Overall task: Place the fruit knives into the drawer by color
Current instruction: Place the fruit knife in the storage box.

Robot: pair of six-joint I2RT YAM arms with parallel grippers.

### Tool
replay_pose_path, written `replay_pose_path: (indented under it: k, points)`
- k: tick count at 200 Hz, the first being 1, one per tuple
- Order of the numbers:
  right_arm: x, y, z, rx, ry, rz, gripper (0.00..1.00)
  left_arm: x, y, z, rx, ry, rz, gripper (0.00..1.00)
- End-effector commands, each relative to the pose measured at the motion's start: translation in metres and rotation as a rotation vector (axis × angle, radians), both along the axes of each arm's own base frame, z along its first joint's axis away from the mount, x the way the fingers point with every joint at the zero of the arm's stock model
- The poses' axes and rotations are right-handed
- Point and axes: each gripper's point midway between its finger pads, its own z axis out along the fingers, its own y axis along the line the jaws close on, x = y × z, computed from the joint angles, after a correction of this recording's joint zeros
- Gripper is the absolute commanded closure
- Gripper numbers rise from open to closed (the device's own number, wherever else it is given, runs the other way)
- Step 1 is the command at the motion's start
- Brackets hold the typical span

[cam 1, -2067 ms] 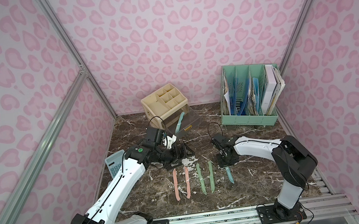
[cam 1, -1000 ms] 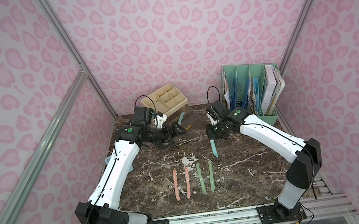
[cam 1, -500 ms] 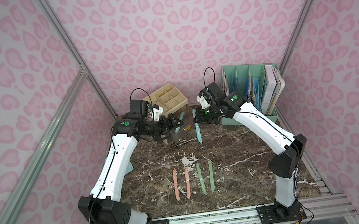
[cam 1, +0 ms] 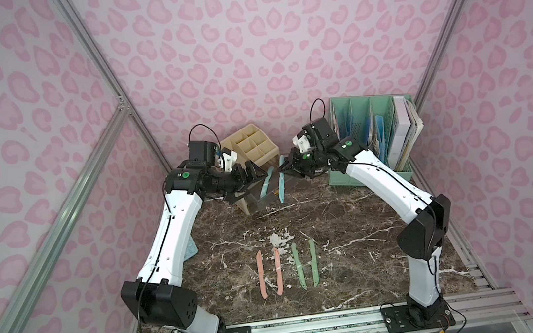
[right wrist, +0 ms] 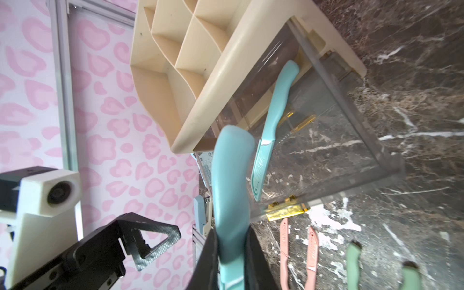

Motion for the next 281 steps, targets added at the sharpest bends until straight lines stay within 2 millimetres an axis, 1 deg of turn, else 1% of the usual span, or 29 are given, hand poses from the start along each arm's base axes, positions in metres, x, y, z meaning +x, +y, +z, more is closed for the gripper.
replay_pose_path:
  k: [1, 45, 77, 103, 115, 139, 155, 173, 196, 214, 237, 256, 281]
  points:
    - [0.011, 0.009, 0.014, 0.130, 0.032, -0.047, 0.94, 0.002, 0.001, 0.002, 0.006, -0.011, -0.003, 0.01]
    - [0.028, 0.015, 0.010, 0.211, 0.093, -0.115, 0.94, 0.009, 0.005, 0.000, 0.039, -0.020, -0.006, 0.01]
    - [0.037, 0.022, 0.000, 0.236, 0.152, -0.142, 0.95, 0.013, 0.009, -0.004, 0.078, -0.028, -0.006, 0.01]
    - [0.038, 0.024, -0.005, 0.236, 0.180, -0.160, 0.96, 0.015, 0.013, -0.009, 0.108, -0.027, -0.001, 0.01]
    - [0.040, 0.023, -0.004, 0.239, 0.176, -0.169, 0.97, 0.015, 0.013, -0.009, 0.112, -0.027, -0.001, 0.01]
    - [0.042, 0.023, -0.011, 0.236, 0.197, -0.171, 0.93, 0.017, 0.013, -0.012, 0.113, -0.021, -0.003, 0.01]
    - [0.040, 0.027, -0.016, 0.236, 0.212, -0.161, 0.92, 0.017, 0.013, -0.013, 0.112, -0.017, -0.003, 0.01]
    - [0.040, 0.029, -0.021, 0.229, 0.223, -0.158, 0.91, 0.017, 0.013, -0.013, 0.113, -0.019, -0.003, 0.01]
    - [0.040, 0.030, -0.026, 0.224, 0.233, -0.153, 0.89, 0.017, 0.013, -0.014, 0.113, -0.017, -0.001, 0.01]
    - [0.039, 0.033, -0.029, 0.226, 0.242, -0.144, 0.86, 0.016, 0.014, -0.015, 0.115, -0.015, 0.000, 0.01]
    - [0.039, 0.037, -0.033, 0.227, 0.253, -0.130, 0.76, 0.016, 0.015, -0.015, 0.114, -0.017, 0.001, 0.01]
    - [0.038, 0.040, -0.034, 0.228, 0.255, -0.120, 0.69, 0.015, 0.015, -0.016, 0.114, -0.012, 0.003, 0.01]
    - [0.038, 0.042, -0.032, 0.229, 0.250, -0.113, 0.68, 0.016, 0.016, -0.016, 0.112, -0.013, 0.007, 0.01]
